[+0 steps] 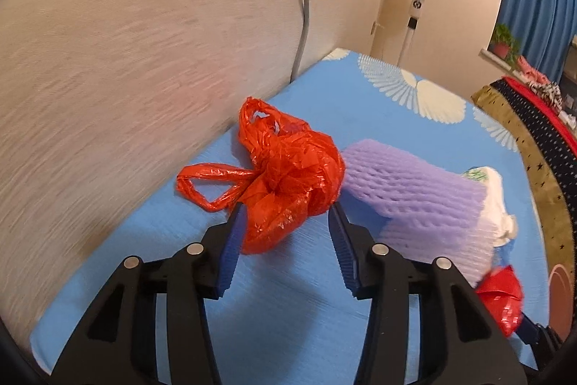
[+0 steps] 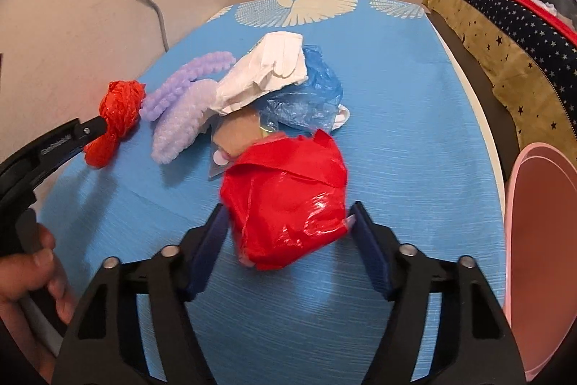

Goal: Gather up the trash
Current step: 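Grasp the red plastic bag with right gripper while left grasps orange bag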

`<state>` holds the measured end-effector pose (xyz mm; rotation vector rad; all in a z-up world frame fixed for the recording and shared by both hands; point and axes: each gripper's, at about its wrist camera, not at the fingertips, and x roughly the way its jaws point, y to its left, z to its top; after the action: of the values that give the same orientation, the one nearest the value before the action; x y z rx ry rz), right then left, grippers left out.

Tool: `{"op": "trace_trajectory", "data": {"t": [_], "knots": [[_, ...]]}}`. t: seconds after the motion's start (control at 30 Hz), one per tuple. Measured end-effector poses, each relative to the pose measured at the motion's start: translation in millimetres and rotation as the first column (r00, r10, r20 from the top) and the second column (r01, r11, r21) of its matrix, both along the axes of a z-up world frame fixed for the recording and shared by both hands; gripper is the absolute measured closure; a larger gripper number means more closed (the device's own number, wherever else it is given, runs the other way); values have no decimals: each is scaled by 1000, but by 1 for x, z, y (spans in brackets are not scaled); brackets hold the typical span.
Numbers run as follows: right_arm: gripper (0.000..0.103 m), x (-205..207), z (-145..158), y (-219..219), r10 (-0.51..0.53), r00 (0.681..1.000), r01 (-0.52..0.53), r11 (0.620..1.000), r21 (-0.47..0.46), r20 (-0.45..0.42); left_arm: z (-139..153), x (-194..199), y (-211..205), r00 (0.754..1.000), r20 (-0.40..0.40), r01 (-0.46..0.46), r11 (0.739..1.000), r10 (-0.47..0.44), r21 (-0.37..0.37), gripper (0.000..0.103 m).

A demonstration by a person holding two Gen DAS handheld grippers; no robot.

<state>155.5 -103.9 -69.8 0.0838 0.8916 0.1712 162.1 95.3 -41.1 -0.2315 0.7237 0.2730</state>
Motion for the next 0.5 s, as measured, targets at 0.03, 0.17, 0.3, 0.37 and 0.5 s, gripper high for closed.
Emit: {"op": "trace_trajectory", "data": {"t": [0.03, 0.17, 0.3, 0.37, 0.5], "knots": [[41, 0, 0, -1, 0, 1000, 0, 1000, 3, 0, -2, 2, 1, 1000, -9, -2, 1000, 2, 3, 56], [45, -2, 3, -6, -12, 1000, 12, 1000, 14, 6, -9, 11, 3, 999, -43, -14, 1000, 15, 23, 56], [47, -4, 9, -16, -47, 999, 46, 998, 36, 20, -12, 16, 1, 998, -68, 2, 999, 0, 32, 57], [47, -7, 14, -21, -60, 998, 58, 997, 50, 31, -14, 19, 0, 997, -79, 10, 999, -7, 41, 65], [47, -13, 26, -27, -75, 995, 71, 995, 63, 62, -14, 17, 2, 996, -90, 20, 999, -17, 42, 85]]}}
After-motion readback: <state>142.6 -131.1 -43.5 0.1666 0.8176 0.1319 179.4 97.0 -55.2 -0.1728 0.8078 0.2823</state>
